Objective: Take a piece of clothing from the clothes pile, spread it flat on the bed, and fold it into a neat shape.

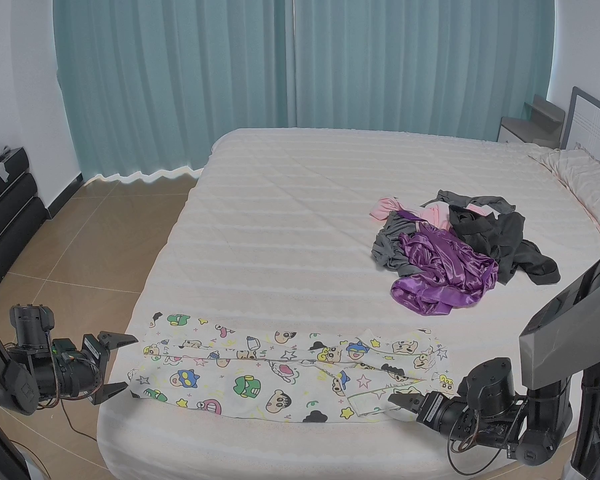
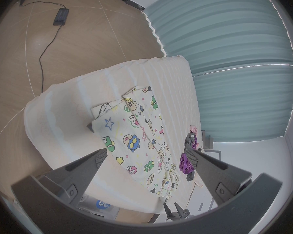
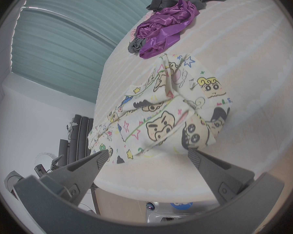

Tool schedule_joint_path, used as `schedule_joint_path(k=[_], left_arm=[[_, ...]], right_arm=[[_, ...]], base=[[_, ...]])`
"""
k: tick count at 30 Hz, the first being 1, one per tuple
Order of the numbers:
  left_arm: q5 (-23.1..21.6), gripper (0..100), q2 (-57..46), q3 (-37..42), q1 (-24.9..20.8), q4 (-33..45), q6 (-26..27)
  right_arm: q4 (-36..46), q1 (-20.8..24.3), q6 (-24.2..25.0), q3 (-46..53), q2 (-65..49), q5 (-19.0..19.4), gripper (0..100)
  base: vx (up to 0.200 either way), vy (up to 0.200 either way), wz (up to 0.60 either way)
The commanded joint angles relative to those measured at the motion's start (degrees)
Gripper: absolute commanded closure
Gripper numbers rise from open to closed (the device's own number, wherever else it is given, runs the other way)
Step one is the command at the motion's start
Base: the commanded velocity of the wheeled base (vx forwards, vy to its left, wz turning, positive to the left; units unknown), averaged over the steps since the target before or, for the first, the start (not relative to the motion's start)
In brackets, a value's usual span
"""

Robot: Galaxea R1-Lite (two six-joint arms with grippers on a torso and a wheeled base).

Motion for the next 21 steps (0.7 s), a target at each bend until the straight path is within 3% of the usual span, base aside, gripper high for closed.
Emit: schedule_joint_path(k=[1,21], left_arm=[[0.1,0,0.3,0.0,0.0,0.0,0.0],[0.1,0,0.3,0.0,0.0,0.0,0.0]], right_arm=[[-0.6,0.2,0.2,-1.2,0.2,-0.5,0],[-0.7,-1.4,1.3,-7.0,3.8,-4.4,0]], base=[[0.0,0.0,0.0],[0.0,0.0,0.0]])
